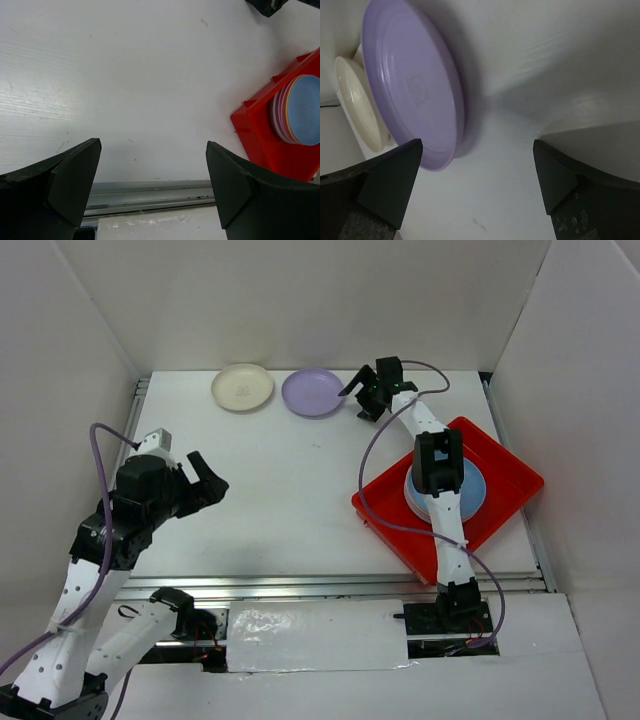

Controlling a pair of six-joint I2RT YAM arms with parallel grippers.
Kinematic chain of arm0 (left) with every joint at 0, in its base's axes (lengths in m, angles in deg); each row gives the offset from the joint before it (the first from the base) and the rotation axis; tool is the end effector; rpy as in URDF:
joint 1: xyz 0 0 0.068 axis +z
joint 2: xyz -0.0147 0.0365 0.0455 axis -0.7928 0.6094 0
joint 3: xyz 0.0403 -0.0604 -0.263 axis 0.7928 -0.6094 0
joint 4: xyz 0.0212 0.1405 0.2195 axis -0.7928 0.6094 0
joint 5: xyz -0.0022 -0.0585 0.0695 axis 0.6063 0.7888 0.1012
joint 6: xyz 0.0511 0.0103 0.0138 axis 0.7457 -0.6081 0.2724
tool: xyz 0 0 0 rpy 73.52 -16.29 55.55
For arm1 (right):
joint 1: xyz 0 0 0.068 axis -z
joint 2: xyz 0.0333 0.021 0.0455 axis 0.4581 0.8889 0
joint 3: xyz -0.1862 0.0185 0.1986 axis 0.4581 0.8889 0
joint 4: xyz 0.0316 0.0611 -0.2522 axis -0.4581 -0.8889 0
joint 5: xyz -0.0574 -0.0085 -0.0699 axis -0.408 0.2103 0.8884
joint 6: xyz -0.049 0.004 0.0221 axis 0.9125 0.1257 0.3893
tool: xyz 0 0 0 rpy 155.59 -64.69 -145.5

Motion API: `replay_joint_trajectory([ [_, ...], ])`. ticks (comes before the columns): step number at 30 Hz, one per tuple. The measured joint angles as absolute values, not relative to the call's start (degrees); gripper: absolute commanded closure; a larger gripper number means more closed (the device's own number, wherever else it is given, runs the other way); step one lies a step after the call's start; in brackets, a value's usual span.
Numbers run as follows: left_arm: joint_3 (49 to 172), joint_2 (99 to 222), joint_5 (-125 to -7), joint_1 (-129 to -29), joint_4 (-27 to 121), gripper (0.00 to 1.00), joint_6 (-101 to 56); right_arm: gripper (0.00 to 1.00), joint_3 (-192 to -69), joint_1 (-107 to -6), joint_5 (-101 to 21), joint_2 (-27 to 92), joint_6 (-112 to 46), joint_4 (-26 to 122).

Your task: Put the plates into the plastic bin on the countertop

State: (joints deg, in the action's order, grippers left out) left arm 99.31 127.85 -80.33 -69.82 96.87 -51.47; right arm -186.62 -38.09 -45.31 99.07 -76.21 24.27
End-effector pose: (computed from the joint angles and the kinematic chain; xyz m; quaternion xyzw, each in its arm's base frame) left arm 0.1307 -0.0368 0.3727 -0.2002 0.8399 -0.2022 0.4622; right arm 0.5658 0.1165 0.1723 0.2562 0.8675 0.2997 0.3032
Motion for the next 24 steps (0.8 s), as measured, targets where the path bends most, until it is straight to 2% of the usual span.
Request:
replay_joint_trajectory([
  [5, 96.32, 128.73, -77.49, -68.94, 96.20, 0.01, -48.52, 0.04, -194.13, -37.02, -46.97, 103.93, -76.95, 24.38],
  [20, 89.52, 131.46, -72.66, -66.25, 90.93, 0.01, -46.62, 0.23, -196.78, -38.58, -48.57, 107.05, -78.18, 25.72],
  [23, 89.32, 131.46, -71.57, -65.29, 90.38, 0.01, -45.63, 0.30, -196.63, -39.67, -48.66, 107.49, -78.20, 25.76],
  [24, 89.28, 131.46, -71.13, -64.99, 90.23, 0.01, -45.46, 0.35, -196.43, -40.13, -48.57, 107.51, -78.29, 25.76],
])
